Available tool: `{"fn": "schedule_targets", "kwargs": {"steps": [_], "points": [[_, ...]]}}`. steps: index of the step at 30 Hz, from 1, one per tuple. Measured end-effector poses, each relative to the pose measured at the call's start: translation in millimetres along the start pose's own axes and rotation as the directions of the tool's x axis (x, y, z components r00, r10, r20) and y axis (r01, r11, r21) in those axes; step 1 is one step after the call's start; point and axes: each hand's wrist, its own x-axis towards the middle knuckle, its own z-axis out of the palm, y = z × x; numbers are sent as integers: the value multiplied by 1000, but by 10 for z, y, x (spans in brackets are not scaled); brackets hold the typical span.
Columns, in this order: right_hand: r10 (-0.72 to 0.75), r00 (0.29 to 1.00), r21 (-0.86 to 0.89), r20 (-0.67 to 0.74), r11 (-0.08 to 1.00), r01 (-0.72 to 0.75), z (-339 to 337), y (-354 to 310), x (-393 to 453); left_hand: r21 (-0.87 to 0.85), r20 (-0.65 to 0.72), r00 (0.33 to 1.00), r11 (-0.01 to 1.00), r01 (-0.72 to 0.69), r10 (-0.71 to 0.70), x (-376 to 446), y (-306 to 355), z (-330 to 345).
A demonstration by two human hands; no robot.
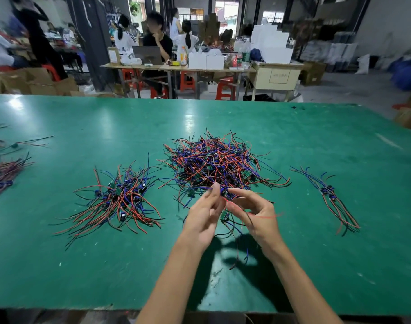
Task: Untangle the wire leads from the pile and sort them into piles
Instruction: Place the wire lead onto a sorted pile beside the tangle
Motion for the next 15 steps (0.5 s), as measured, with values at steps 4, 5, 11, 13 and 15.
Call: {"fn": "schedule_targets", "kwargs": {"steps": [4,5,11,13,15], "points": [[45,999,78,-12,996,-44,98,-89,-23,-106,14,1000,994,-21,23,-35,-37,-37],[71,995,108,-63,992,-64,137,-91,-31,-118,21,999,992,-35,38,-40,-65,-38],[311,927,257,-208,932,-255,260,-45,-51,57,55,967,966,-253,250,-100,-208,-120],[307,936,216,-174,939,-268,230,-48,-50,201,133,941,921,-334,312,-100,-234,-200],[271,955,113,-121,960,-258,179,-45,-38,336,216,914,852,-401,345,-95,-243,-270]]}}
